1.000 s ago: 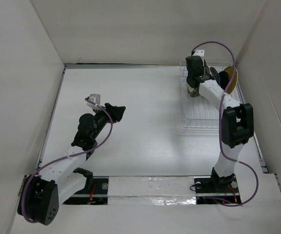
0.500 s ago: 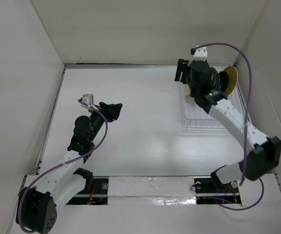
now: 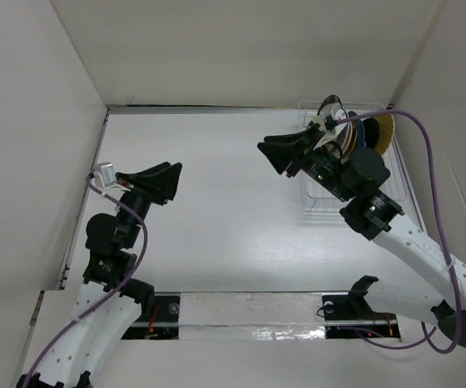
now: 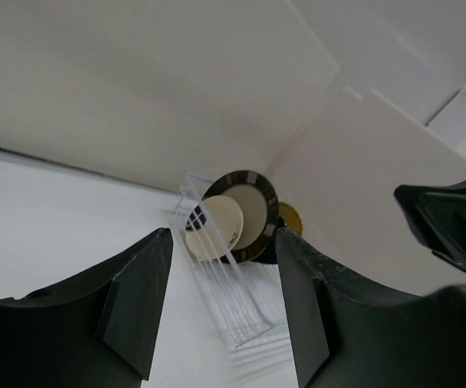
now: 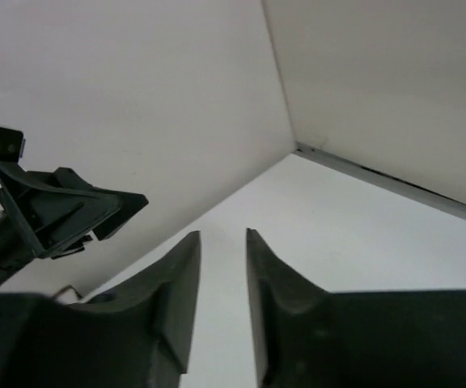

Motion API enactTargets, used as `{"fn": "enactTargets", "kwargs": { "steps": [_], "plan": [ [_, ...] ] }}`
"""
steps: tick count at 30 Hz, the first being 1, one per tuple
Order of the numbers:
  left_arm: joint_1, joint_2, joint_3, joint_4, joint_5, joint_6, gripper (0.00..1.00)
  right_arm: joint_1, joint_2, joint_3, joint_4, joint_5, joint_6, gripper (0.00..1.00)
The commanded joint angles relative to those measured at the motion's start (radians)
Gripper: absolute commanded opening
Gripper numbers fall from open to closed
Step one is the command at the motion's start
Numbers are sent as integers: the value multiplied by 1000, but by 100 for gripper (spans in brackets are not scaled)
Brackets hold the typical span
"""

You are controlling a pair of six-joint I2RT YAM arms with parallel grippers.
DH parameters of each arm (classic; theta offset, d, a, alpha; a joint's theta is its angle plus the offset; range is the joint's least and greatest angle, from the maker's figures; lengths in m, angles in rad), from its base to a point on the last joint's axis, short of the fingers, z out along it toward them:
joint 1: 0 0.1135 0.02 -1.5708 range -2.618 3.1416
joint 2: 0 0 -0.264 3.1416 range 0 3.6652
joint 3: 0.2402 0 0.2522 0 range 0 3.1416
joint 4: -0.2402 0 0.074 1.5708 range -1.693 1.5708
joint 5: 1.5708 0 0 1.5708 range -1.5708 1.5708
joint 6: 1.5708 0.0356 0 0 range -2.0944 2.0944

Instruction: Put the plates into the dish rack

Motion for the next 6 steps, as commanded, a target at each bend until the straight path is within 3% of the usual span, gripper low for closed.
{"fn": "enactTargets", "kwargs": {
  "steps": [1,6],
  "plan": [
    [-3,-69,88,-50,-26,12,51,12,-65,6,90,-14,2,40],
    [-3,-80,77,-53,-48,23,51,12,-46,-7,87,-6,8,46]
  ]
}}
